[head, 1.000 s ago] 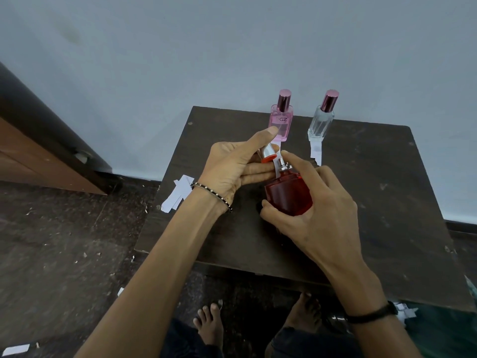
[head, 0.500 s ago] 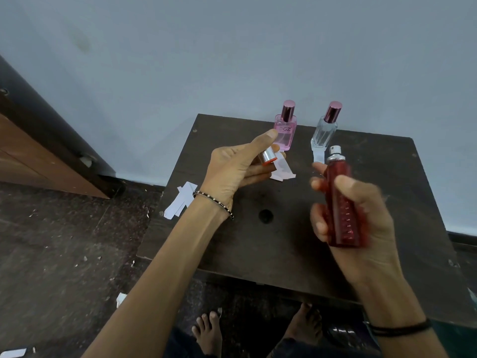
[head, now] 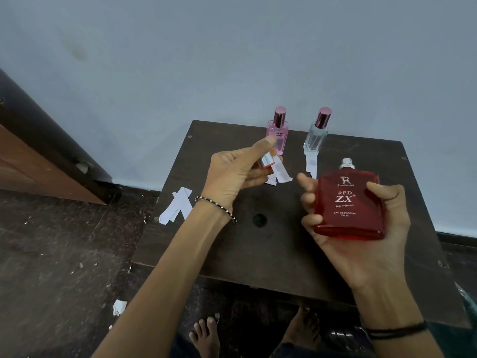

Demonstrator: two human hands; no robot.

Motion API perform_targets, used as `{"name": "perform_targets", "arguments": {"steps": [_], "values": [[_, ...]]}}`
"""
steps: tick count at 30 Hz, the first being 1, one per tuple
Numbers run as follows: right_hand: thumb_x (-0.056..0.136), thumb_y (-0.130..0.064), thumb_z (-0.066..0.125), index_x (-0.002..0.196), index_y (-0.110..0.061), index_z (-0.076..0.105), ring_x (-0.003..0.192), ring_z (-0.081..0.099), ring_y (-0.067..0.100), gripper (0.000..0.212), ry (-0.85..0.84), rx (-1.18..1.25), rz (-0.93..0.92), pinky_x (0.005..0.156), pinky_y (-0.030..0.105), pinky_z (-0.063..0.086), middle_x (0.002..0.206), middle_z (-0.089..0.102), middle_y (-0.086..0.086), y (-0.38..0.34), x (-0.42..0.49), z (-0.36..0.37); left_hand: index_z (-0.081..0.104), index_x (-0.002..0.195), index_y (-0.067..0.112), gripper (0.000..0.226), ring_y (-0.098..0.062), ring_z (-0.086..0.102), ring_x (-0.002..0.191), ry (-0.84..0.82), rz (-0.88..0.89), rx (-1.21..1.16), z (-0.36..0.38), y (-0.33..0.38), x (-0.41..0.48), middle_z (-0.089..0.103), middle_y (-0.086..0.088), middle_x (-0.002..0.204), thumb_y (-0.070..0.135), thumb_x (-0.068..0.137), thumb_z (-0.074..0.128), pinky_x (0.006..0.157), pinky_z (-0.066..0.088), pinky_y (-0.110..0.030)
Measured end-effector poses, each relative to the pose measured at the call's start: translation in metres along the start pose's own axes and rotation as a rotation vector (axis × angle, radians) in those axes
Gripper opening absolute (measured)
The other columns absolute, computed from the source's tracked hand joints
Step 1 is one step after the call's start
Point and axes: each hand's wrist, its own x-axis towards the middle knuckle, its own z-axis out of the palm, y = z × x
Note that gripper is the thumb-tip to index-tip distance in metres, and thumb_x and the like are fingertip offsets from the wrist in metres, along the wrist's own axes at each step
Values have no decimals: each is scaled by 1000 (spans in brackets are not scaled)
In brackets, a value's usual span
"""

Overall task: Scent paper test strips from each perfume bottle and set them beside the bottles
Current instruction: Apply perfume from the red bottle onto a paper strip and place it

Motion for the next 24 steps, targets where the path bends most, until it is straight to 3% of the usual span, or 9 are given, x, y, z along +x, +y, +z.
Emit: {"name": "perform_targets", "arguments": {"steps": [2,3,5,7,10,16,24], "values": [[96,-46,36,106,-15,81,98,74,32,56,30,-122,-4,63,34,60,134,66,24,-3,-4,-3,84,81,17,27,-22,79,81,14,2,-14,1,1,0,79,-14,96,44,78,82,69,63,-28],[99,-47,34,112,-14,79,97,75,34,58,29,-155,-8,55,32,61,135,65,26,-4,-6,-3,84,81,16,27,-22,79,80,22,3,-22,1,1,0,79,-15,96,43,78,82,68,63,-28],[103,-46,35,126,-10,71,93,77,39,55,30,-199,-25,37,22,52,133,64,30,-6,-9,-4,83,81,14,29,-23,79,79,39,-3,-40,2,0,1,79,-16,95,42,77,83,66,63,-28],[106,-44,38,131,-10,66,93,76,44,51,60,-254,-64,30,19,46,128,66,32,-7,-11,-5,83,86,11,32,-24,79,79,47,-33,-86,2,0,2,80,-14,93,41,76,84,64,62,-29],[106,-41,41,114,-17,78,92,75,47,44,114,-313,-112,35,21,50,121,70,32,-7,-12,-5,76,102,2,47,-26,79,82,30,-131,-152,2,-1,2,80,-12,93,40,76,84,62,62,-30],[93,-45,65,104,-22,80,85,77,39,29,231,-459,-149,39,27,54,103,77,24,-7,-11,-4,76,101,2,46,-25,79,82,-12,-233,-147,2,-4,3,80,-12,92,40,76,84,62,63,-31],[74,-43,85,99,-15,80,68,74,38,38,145,-824,-86,37,25,48,84,76,23,1,-11,-3,75,102,2,46,-26,79,81,-12,-221,-178,4,-5,6,80,-12,92,40,76,84,62,63,-31]]}}
